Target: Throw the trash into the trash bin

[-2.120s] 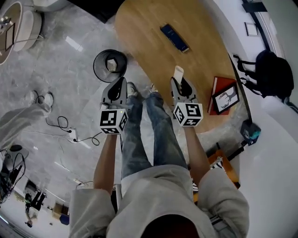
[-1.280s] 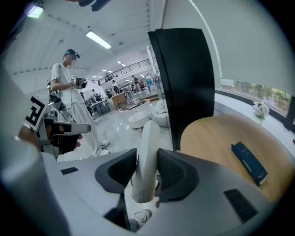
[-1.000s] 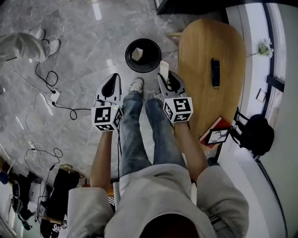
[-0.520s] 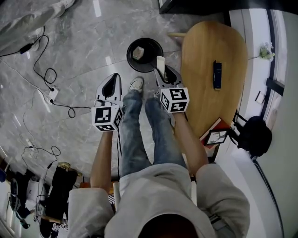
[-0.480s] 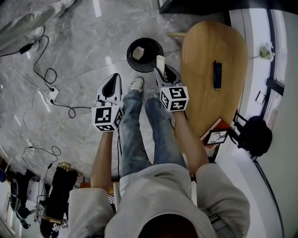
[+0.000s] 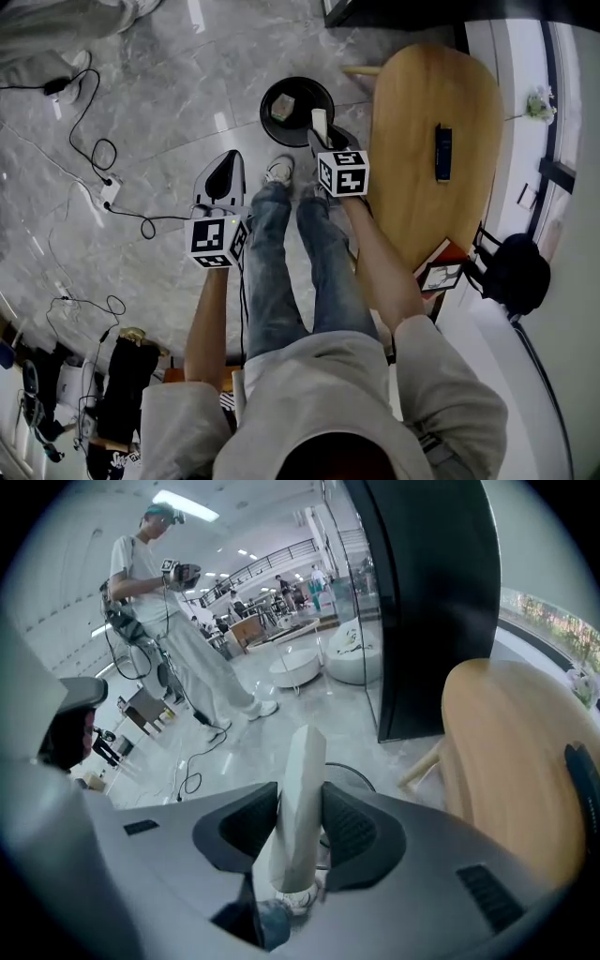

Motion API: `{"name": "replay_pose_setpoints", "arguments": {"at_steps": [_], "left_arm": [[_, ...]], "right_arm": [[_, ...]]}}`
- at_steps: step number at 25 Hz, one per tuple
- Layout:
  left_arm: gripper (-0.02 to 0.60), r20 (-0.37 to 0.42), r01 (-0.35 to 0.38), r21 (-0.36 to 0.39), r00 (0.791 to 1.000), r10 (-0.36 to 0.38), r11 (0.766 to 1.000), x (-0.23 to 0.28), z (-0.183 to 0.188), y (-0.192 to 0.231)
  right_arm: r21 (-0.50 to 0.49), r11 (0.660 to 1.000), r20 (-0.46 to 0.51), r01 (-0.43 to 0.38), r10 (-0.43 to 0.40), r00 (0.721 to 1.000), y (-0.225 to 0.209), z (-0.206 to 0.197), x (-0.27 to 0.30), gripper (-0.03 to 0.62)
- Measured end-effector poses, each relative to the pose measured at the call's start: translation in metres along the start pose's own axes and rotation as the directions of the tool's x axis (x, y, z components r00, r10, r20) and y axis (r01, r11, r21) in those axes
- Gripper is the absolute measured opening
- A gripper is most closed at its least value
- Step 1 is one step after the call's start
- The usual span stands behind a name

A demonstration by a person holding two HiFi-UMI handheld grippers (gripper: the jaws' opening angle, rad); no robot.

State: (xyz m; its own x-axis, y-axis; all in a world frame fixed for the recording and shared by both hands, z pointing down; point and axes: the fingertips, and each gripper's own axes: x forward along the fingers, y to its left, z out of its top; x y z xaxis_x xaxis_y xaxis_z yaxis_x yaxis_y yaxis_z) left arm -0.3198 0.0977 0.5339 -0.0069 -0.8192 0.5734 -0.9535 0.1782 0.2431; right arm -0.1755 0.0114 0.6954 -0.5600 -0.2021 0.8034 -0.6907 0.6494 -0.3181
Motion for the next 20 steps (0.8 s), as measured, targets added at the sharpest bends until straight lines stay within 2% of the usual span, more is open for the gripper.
{"name": "replay_pose_setpoints", "arguments": {"at_steps": [5,9,14,15,20], "left_arm": [[0.018,-0.003,-0.003,-0.005,1.0,0.003,1.0,0.0,-0.003,0.005],[0.018,-0.008,-0.002,-0.008,1.0,0.002,1.0,-0.002,-0.004,0.009],[0.018,-0.013,0.008,-0.003,1.0,-0.008,1.0,-0.001,-0.004,0.008],[0.018,-0.015,0.013,0.0,1.0,-0.013,1.0,0.0,-0.004,0.006],[0.018,-0.023,0.047,0.02,0.999,-0.047,0.999,0.011,-0.001,-0.006]], "right_arm": [[-0.013,1.0,-0.069,0.011,-0.012,0.998,-0.004,-0.014,0.018,0.167],[0.002,1.0,-0.052,0.016,-0.016,0.999,-0.005,-0.011,0.022,0.233],[0.005,1.0,-0.017,-0.004,0.004,1.0,0.0,-0.011,0.009,0.236],[0.009,1.0,0.003,-0.005,0.005,1.0,0.001,-0.01,0.002,0.227],[0.037,0.999,0.129,0.015,-0.02,0.991,0.002,0.0,-0.037,0.062]]}}
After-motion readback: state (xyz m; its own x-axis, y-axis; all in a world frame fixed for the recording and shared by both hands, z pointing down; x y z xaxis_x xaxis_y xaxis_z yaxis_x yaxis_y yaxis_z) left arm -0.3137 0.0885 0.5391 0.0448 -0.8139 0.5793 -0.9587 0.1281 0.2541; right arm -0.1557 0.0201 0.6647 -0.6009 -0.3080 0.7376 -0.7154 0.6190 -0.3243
